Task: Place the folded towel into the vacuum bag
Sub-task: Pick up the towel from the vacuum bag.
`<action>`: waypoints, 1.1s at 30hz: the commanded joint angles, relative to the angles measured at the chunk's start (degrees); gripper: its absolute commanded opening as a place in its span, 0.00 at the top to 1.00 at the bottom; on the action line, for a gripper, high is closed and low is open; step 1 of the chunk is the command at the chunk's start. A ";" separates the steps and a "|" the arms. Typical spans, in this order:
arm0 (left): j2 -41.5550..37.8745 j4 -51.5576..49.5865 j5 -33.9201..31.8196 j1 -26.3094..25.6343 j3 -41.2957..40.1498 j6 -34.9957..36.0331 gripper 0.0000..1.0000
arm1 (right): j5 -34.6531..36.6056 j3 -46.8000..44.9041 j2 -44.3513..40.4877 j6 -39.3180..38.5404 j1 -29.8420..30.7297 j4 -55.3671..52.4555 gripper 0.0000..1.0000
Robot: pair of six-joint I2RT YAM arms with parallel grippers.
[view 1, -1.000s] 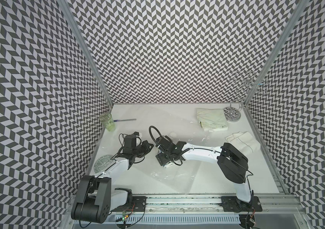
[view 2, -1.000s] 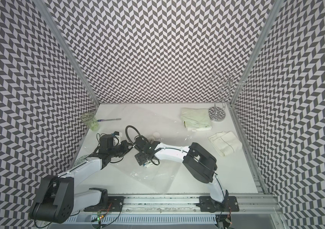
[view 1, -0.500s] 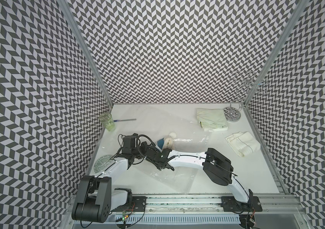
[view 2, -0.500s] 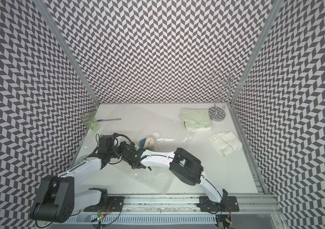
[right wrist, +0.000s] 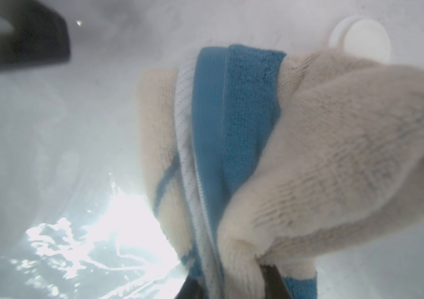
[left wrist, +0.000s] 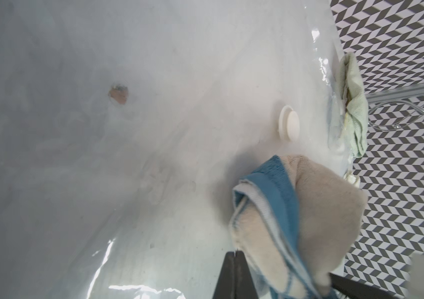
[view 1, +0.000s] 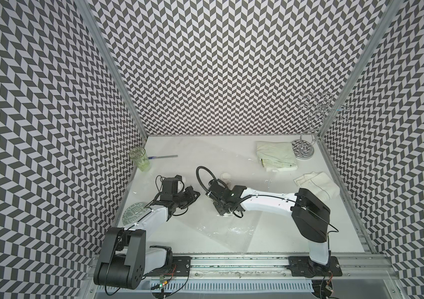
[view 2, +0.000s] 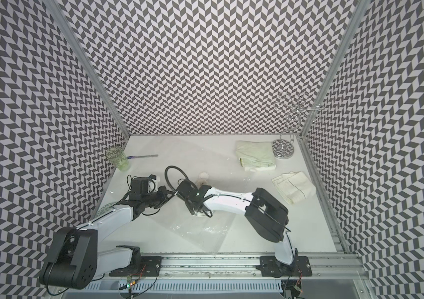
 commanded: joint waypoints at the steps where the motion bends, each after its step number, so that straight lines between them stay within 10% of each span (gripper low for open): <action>1: 2.43 0.74 -4.31 -2.91 -0.10 0.67 1.00 | -7.71 -0.66 -8.01 -1.32 -8.65 -1.27 0.87; 12: 14.23 6.08 -7.85 -8.77 1.75 -1.63 1.00 | -5.41 -6.53 4.21 -3.29 -19.65 -0.19 0.89; 22: 26.81 8.96 -8.14 -11.09 10.32 -1.91 1.00 | -18.32 -26.63 -5.51 0.52 -11.87 0.36 0.91; 33: 43.13 0.83 -8.54 -10.66 33.48 2.14 1.00 | -20.78 -19.73 1.01 4.75 -7.62 6.32 0.93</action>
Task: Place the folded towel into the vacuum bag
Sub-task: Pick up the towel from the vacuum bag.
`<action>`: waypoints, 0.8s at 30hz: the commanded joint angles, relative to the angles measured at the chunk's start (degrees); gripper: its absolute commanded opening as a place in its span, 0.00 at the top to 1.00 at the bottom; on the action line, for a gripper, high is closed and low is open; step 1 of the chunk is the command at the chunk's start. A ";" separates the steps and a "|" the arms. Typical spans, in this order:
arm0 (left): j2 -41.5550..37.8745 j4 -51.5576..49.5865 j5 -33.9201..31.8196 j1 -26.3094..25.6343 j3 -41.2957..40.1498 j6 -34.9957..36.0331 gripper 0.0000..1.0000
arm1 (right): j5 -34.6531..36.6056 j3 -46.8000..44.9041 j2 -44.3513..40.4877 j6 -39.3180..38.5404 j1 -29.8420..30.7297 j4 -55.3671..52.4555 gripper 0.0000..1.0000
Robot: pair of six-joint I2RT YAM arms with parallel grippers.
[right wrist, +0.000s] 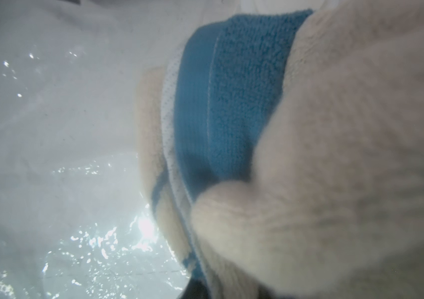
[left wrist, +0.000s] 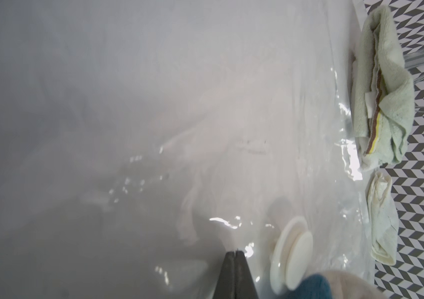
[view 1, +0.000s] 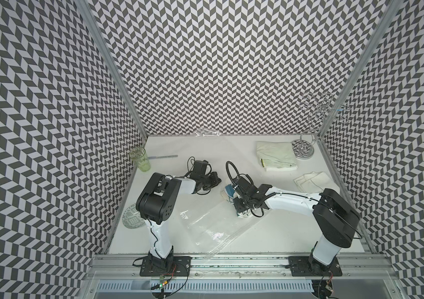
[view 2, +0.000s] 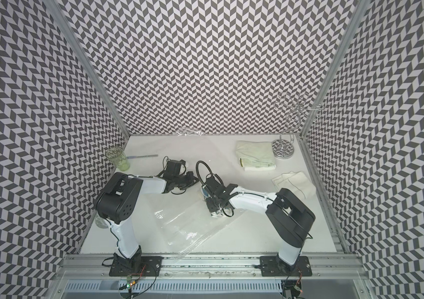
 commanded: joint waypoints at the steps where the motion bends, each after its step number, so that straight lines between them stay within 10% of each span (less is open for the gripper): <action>1: 5.39 -9.63 -2.97 2.54 5.14 2.68 1.00 | -8.26 1.37 10.71 2.25 -0.62 -3.90 0.93; 12: 12.33 -20.79 -0.77 4.83 24.12 10.41 0.99 | -20.10 9.72 4.60 0.85 -8.98 0.10 0.94; 18: -2.83 -25.02 -4.32 2.71 15.95 12.26 0.87 | -19.26 5.39 -7.93 -0.36 -14.86 -3.06 0.94; 24: -21.59 -20.84 -5.38 -2.67 -5.87 6.05 0.88 | -3.65 2.89 -7.90 -2.17 -18.43 -6.32 0.94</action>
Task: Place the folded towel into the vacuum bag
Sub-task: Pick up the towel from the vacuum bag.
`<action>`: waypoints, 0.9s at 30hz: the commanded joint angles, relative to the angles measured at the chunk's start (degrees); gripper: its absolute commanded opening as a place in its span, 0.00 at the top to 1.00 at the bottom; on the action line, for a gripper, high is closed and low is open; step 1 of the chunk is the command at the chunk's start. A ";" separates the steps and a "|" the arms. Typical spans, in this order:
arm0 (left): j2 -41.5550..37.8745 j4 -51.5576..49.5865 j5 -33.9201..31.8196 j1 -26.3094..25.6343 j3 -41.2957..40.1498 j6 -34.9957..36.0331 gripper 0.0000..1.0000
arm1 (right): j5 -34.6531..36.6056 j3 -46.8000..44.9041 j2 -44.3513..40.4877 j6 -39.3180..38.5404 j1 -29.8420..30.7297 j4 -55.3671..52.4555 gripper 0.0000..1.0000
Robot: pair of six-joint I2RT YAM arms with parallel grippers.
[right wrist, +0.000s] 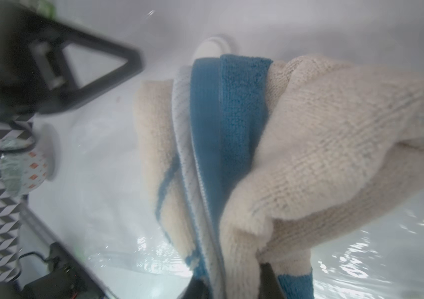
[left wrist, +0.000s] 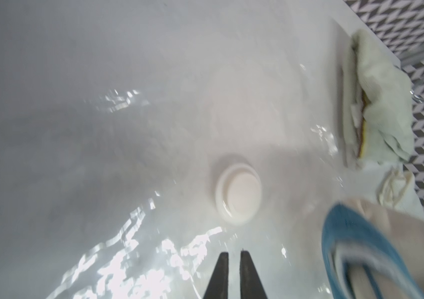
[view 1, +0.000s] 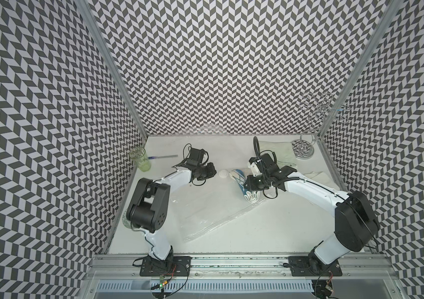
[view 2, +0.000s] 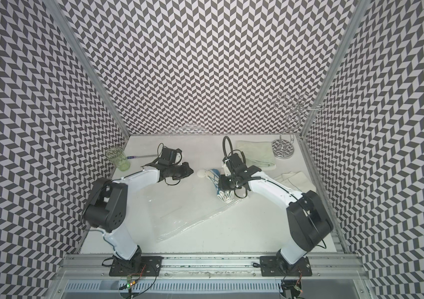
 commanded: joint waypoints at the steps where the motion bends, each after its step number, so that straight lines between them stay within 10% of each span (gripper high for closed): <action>1: -7.41 1.48 -1.48 -2.60 -11.63 -4.74 0.88 | 10.04 0.38 3.24 -1.64 -1.03 -2.05 0.94; 11: -6.64 9.93 -3.54 -1.27 -23.89 -8.92 0.90 | 10.16 -3.33 9.06 0.69 -1.44 2.53 0.96; 18: 6.40 12.22 -2.07 -2.20 -15.63 -7.01 0.91 | 6.88 -13.67 3.62 1.95 -1.52 6.11 0.97; 27: 3.44 1.18 -2.98 -2.77 -8.14 0.33 0.88 | 6.53 -0.41 1.72 -1.04 -1.62 0.41 0.97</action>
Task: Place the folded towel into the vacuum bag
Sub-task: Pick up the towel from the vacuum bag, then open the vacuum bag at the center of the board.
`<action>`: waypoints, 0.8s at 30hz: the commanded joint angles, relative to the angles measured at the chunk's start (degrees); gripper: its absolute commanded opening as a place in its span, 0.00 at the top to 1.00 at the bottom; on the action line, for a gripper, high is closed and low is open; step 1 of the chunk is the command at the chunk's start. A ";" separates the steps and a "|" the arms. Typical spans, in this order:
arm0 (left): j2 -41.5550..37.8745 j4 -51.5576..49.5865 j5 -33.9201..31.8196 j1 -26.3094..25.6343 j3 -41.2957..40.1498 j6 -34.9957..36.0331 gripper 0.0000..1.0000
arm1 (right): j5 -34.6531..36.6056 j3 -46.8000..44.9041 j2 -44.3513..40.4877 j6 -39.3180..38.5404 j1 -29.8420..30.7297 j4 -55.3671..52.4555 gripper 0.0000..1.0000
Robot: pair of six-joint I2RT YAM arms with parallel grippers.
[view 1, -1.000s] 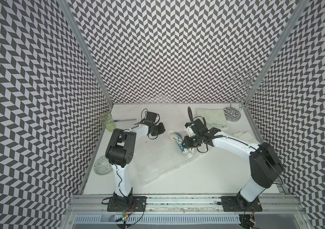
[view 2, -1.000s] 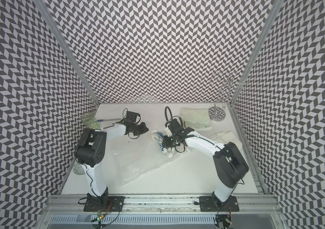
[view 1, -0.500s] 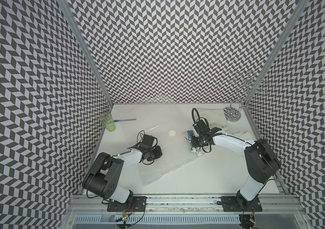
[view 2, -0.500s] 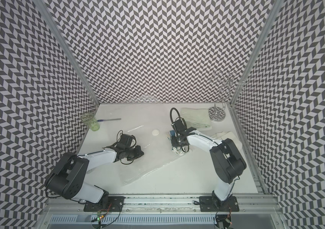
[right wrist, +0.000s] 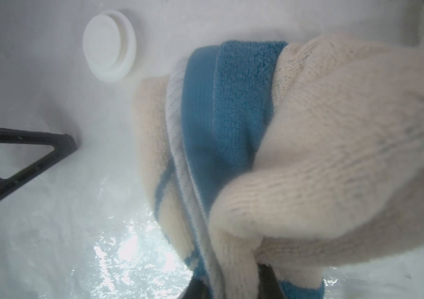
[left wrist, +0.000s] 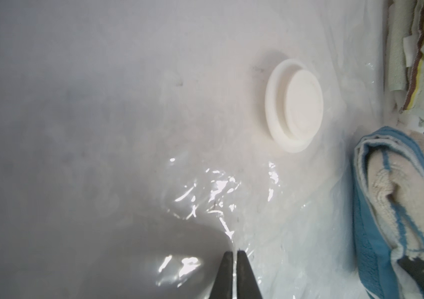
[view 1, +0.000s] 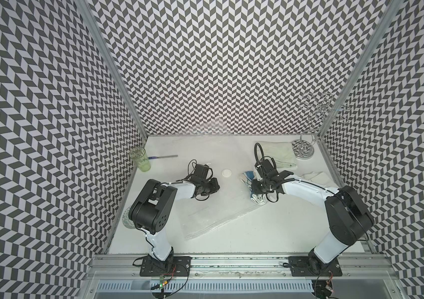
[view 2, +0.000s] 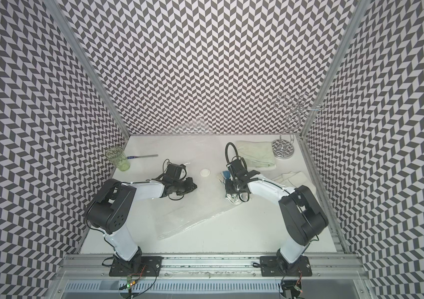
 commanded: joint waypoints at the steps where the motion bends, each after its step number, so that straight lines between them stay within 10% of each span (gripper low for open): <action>1: -5.02 -11.52 -1.79 -0.48 1.71 5.04 0.85 | -2.02 4.23 -3.24 -0.83 -0.35 -3.51 0.97; 11: -15.53 -34.46 -7.74 -17.83 11.94 16.88 0.27 | -5.72 0.54 -15.41 1.96 -3.61 -4.98 0.97; 24: -3.86 -43.00 -26.33 -33.82 13.09 20.11 0.19 | -9.96 -2.82 -20.26 2.28 -7.96 -3.56 0.97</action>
